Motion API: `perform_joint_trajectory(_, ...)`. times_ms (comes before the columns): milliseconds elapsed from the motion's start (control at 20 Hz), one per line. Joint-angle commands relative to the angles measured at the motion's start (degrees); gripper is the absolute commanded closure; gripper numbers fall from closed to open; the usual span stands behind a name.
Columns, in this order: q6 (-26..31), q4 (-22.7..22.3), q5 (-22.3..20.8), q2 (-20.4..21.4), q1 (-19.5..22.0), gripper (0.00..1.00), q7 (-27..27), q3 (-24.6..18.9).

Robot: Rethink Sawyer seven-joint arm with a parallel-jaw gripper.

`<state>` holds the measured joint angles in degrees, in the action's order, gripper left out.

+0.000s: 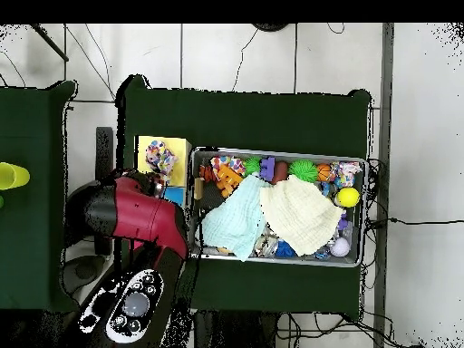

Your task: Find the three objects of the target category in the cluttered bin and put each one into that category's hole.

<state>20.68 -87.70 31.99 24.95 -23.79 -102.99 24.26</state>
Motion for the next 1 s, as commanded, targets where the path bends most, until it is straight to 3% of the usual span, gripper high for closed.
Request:
perform_joint_trajectory(50, -6.0, -3.2, 2.8, -3.8, 2.6, 1.00, -16.0, -7.1)
perform_joint_trajectory(350, -10.6, -3.5, 3.5, -6.2, 3.4, 1.00, -16.8, -9.0)
perform_joint_trajectory(600, -9.5, -1.8, 4.5, -9.8, 3.1, 1.00, -17.5, -8.5)
perform_joint_trajectory(1000, -10.4, -1.8, 5.8, -10.6, 2.1, 1.00, -18.4, -7.6)
